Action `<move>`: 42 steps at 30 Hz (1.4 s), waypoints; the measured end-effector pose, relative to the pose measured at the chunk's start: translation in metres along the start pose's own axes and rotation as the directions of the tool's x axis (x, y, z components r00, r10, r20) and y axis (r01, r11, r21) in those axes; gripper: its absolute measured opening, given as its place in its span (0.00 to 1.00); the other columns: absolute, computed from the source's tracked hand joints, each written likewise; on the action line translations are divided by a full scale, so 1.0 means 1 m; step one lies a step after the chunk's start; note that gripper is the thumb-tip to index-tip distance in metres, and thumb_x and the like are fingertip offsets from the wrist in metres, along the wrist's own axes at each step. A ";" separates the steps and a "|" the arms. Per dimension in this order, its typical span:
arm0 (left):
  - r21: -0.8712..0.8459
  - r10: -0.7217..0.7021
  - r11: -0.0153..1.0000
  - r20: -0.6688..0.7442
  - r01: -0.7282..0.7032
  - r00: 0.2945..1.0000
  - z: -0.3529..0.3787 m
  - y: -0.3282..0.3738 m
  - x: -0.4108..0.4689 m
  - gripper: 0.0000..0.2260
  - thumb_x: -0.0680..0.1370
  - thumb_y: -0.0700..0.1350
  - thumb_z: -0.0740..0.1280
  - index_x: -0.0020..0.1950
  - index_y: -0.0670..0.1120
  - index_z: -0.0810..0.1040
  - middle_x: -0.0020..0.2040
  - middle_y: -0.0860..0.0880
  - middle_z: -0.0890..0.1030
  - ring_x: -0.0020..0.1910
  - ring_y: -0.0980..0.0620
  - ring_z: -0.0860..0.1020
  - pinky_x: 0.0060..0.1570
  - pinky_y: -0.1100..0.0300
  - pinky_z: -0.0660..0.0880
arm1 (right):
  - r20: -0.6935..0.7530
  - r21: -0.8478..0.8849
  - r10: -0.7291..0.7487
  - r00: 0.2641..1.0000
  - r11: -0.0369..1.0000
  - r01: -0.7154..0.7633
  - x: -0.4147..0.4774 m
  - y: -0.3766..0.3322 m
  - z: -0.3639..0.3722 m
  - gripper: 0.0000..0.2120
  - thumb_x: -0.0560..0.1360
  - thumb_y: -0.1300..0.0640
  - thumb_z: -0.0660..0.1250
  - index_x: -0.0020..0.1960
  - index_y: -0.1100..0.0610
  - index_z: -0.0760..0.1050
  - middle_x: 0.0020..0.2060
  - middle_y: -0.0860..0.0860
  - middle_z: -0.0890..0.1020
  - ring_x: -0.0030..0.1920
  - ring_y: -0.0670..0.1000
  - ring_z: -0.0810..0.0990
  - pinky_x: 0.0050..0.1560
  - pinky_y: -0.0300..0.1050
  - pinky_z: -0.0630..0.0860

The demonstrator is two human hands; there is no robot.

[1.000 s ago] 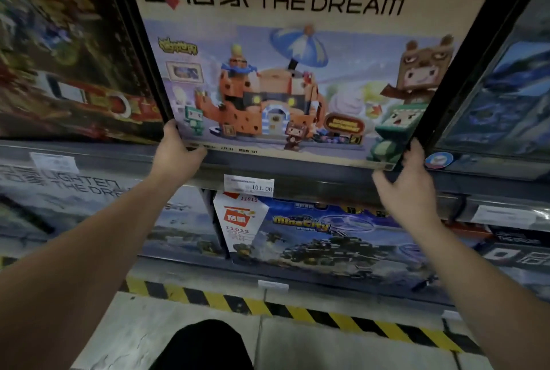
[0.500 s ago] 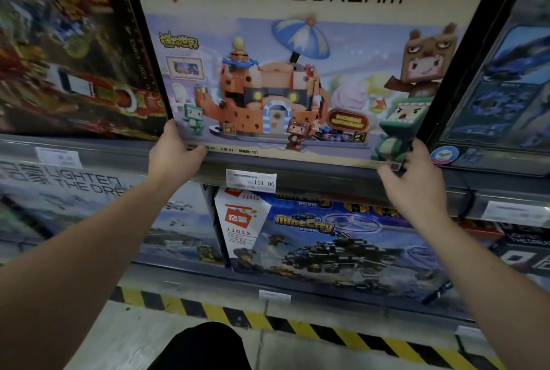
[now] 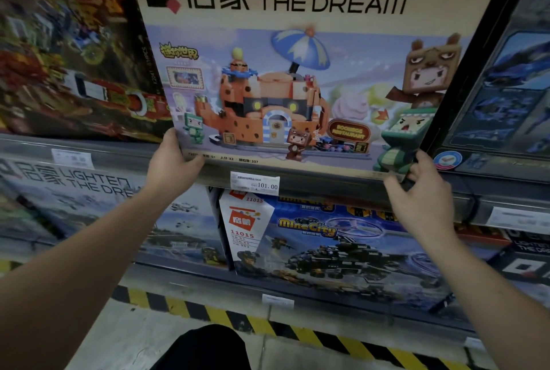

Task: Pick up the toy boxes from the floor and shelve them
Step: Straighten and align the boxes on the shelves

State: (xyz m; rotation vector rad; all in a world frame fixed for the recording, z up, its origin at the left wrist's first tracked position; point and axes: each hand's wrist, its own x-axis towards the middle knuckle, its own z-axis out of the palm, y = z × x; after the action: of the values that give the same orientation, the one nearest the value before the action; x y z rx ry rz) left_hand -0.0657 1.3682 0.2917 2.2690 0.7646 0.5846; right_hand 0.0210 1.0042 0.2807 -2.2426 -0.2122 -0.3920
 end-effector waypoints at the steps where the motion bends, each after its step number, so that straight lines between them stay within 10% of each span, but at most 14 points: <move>1: 0.004 -0.002 1.000 0.006 0.002 1.000 0.001 -0.001 -0.001 0.19 0.78 0.46 0.68 0.66 0.48 0.66 0.54 0.45 0.78 0.48 0.41 0.79 0.48 0.39 0.78 | 0.003 0.000 -0.005 1.000 1.000 0.005 -0.001 0.001 0.000 0.27 0.77 0.57 0.67 0.74 0.57 0.65 0.50 0.50 0.81 0.55 0.57 0.81 0.50 0.47 0.73; 11: -0.003 0.002 1.000 -0.005 -0.002 1.000 0.007 -0.006 0.002 0.30 0.79 0.47 0.67 0.77 0.47 0.57 0.68 0.47 0.74 0.38 0.60 0.72 0.42 0.51 0.76 | 0.028 0.000 -0.003 1.000 1.000 0.003 0.001 0.007 0.000 0.33 0.78 0.54 0.67 0.79 0.57 0.58 0.53 0.55 0.81 0.47 0.53 0.78 0.49 0.48 0.73; 21: 0.000 0.007 1.000 0.003 -0.007 1.000 0.006 -0.004 0.008 0.29 0.77 0.46 0.68 0.75 0.47 0.59 0.62 0.46 0.76 0.39 0.54 0.73 0.47 0.45 0.78 | -0.005 0.041 0.008 1.000 0.999 -0.007 0.000 0.007 0.002 0.32 0.78 0.55 0.67 0.78 0.57 0.60 0.50 0.53 0.79 0.44 0.49 0.72 0.47 0.47 0.72; 31: -0.031 0.009 0.999 -0.033 -0.010 0.999 0.009 -0.004 0.011 0.32 0.76 0.47 0.70 0.76 0.47 0.59 0.71 0.46 0.71 0.64 0.43 0.74 0.56 0.47 0.75 | -0.030 0.082 -0.027 0.999 0.996 0.029 0.001 0.012 0.002 0.28 0.78 0.56 0.67 0.76 0.55 0.64 0.50 0.44 0.75 0.49 0.45 0.73 0.50 0.43 0.70; 37: -0.011 0.284 0.952 -0.338 -0.305 0.897 0.018 0.037 -0.023 0.24 0.76 0.42 0.69 0.69 0.41 0.65 0.63 0.42 0.67 0.58 0.45 0.71 0.59 0.44 0.72 | -0.111 0.149 0.003 0.994 0.989 0.014 0.007 0.021 0.001 0.25 0.76 0.53 0.68 0.72 0.53 0.68 0.63 0.48 0.77 0.63 0.49 0.76 0.62 0.51 0.75; 42: -0.115 0.592 0.785 -0.147 -0.608 0.792 0.049 0.109 -0.062 0.17 0.74 0.39 0.68 0.62 0.42 0.70 0.54 0.48 0.70 0.51 0.52 0.70 0.51 0.56 0.71 | -0.226 0.158 0.047 0.973 0.987 -0.011 0.015 0.028 -0.020 0.19 0.78 0.56 0.67 0.67 0.51 0.71 0.57 0.46 0.77 0.58 0.46 0.75 0.59 0.45 0.72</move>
State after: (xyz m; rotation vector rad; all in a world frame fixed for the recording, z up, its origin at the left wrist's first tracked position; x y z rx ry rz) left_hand -0.0437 1.2393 0.3234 2.3280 -0.0013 1.0234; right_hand 0.0390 0.9711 0.2781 -2.0256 -0.0843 -0.5943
